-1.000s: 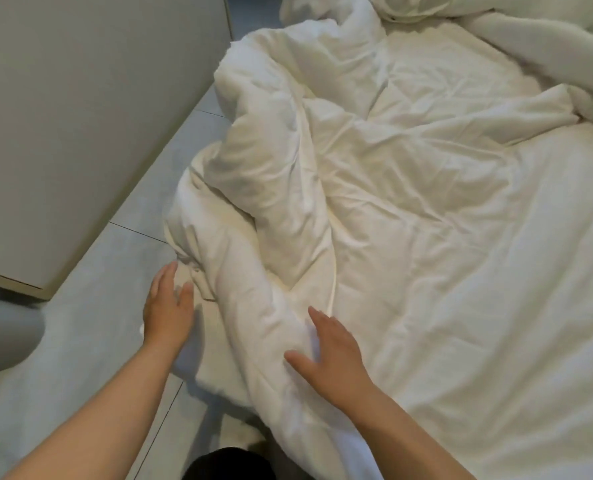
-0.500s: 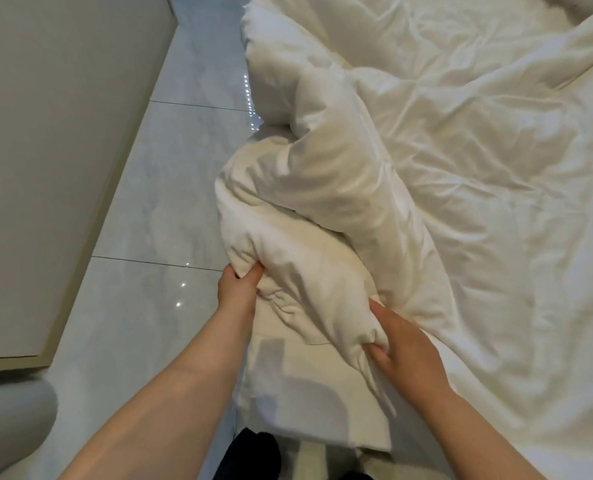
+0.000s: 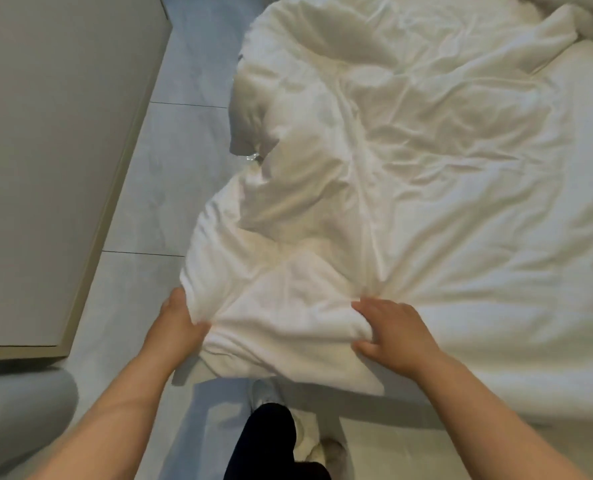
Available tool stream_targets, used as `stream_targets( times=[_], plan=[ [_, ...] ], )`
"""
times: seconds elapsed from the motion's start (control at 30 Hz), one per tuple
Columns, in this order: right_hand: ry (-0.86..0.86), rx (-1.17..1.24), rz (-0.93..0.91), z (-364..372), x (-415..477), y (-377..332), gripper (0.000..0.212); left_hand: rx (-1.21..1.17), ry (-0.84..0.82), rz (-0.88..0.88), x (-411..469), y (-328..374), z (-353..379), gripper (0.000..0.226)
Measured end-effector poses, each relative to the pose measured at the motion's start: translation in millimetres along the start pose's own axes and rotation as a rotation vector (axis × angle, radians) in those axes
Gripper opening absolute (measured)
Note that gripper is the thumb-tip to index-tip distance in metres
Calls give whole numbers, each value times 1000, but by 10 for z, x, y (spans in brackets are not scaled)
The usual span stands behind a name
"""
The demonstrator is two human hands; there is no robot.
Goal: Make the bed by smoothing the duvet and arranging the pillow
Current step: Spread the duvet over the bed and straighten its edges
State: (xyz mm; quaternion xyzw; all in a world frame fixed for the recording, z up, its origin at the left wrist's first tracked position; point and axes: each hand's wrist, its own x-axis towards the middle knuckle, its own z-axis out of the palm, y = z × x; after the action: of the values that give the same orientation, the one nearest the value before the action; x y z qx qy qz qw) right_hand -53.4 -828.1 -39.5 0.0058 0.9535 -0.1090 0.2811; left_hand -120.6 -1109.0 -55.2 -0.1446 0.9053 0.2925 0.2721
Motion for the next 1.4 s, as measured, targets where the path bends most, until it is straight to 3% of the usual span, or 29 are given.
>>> stream_targets(
  times=[0.07, 0.1, 0.17, 0.23, 0.27, 0.37, 0.43, 0.5, 0.6, 0.67, 0.77, 0.8, 0.87, 1.0, 1.13, 1.27, 1.4],
  plan=[
    [-10, 7, 17, 147, 15, -47, 71, 206, 18, -68, -101, -90, 210, 75],
    [33, 31, 13, 162, -25, -53, 70, 275, 77, 2, -188, -74, 316, 83],
    [151, 91, 6, 202, -151, 11, 67, 291, 149, 394, -407, 53, 570, 81],
    [348, 95, 53, 268, -275, 140, 64, 423, 71, 823, -590, 256, 875, 76],
    [386, 92, 105, 314, -335, 236, 64, 558, 38, 922, -607, 357, 1019, 80],
    [288, -15, 198, 415, -451, 496, 73, 666, -55, 888, -549, 757, 1281, 86],
    [293, -63, 189, 493, -437, 633, 61, 756, -42, 941, -454, 878, 1367, 64],
    [425, -26, 181, 460, -426, 651, 17, 739, -12, 995, -357, 912, 1387, 42],
    [536, 123, 241, 265, -462, 592, 27, 595, -49, 1053, -484, 984, 1142, 14],
    [586, 185, 178, 181, -545, 619, 29, 544, -107, 1037, -560, 1033, 1025, 28],
    [343, 286, 110, 236, -668, 743, 53, 683, -202, 1019, -518, 1016, 1124, 27],
    [296, 365, 139, 293, -718, 819, 64, 727, -280, 1020, -521, 1043, 1210, 42],
    [409, 567, 309, 360, -819, 1021, 68, 761, -307, 1021, -561, 1229, 1410, 66],
    [802, 929, 787, 354, -1128, 1723, 27, 740, -305, 1221, -937, 1842, 1872, 69],
    [984, 1294, 1111, 426, -1601, 2648, 35, 784, -424, 1287, -1374, 2433, 2619, 72],
    [938, 1583, 1182, 603, -1833, 3695, 57, 910, -562, 1253, -1916, 3101, 3577, 84],
    [947, 2075, 1109, 689, -1912, 4692, 61, 956, -336, 1331, -2077, 3540, 4580, 122]
  ],
)
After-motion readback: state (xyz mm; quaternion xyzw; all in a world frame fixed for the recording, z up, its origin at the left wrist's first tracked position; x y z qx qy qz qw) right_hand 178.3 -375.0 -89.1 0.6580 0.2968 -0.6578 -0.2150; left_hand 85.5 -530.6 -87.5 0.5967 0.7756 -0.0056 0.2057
